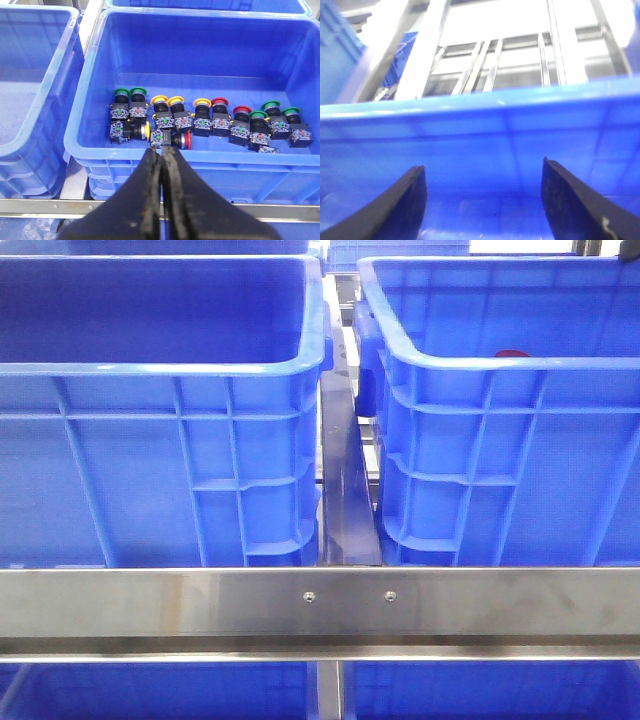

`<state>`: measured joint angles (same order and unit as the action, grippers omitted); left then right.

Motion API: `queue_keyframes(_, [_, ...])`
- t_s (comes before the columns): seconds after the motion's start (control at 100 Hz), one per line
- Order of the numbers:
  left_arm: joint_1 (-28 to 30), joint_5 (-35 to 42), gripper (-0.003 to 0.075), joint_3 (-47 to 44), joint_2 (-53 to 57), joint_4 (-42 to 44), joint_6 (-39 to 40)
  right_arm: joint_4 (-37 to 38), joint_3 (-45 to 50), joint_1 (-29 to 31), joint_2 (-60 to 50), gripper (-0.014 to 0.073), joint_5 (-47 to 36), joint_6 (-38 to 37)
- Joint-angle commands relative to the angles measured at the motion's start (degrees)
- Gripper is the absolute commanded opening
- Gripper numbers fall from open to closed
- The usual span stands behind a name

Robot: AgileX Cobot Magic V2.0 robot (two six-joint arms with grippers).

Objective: Pick red and yellow buttons and place in box

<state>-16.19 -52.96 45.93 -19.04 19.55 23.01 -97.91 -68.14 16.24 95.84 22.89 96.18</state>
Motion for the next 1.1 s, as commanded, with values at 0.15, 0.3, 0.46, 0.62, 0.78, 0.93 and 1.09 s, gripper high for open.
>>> queue_keyframes(0.15, [0.15, 4.31, -0.0019, 1.14, -0.69, 1.04, 0.31, 1.00, 6.36, 0.20, -14.14, 0.0510, 1.46, 0.82])
queue_keyframes(0.3, [0.15, 4.31, -0.0019, 1.14, -0.69, 1.04, 0.31, 1.28, 11.31, 0.20, -22.11, 0.0509, 1.53, 0.82])
queue_keyframes(0.46, [0.15, 4.31, -0.0019, 1.14, -0.69, 1.04, 0.31, 2.51, 18.09, 0.20, -32.07, 0.0509, 0.89, 0.82])
queue_keyframes(0.62, [0.15, 4.31, -0.0019, 1.14, -0.69, 1.04, 0.31, 2.56, 24.92, 0.20, -41.99, 0.0507, -1.34, 0.76])
queue_keyframes(0.78, [0.15, 4.31, -0.0019, 1.14, -0.69, 1.04, 0.31, 2.38, 30.50, 0.20, -50.40, 0.0507, -5.48, -0.55])
queue_keyframes(0.93, [0.15, 4.31, -0.0019, 1.14, -0.69, 1.04, 0.31, 2.26, 34.34, 0.20, -56.24, 0.0443, -8.77, -3.31])
queue_keyframes(1.09, [0.15, 4.31, -0.0019, 1.14, -0.69, 1.04, 0.31, 2.04, 35.64, -1.29, -58.59, 0.0306, -11.40, -4.40])
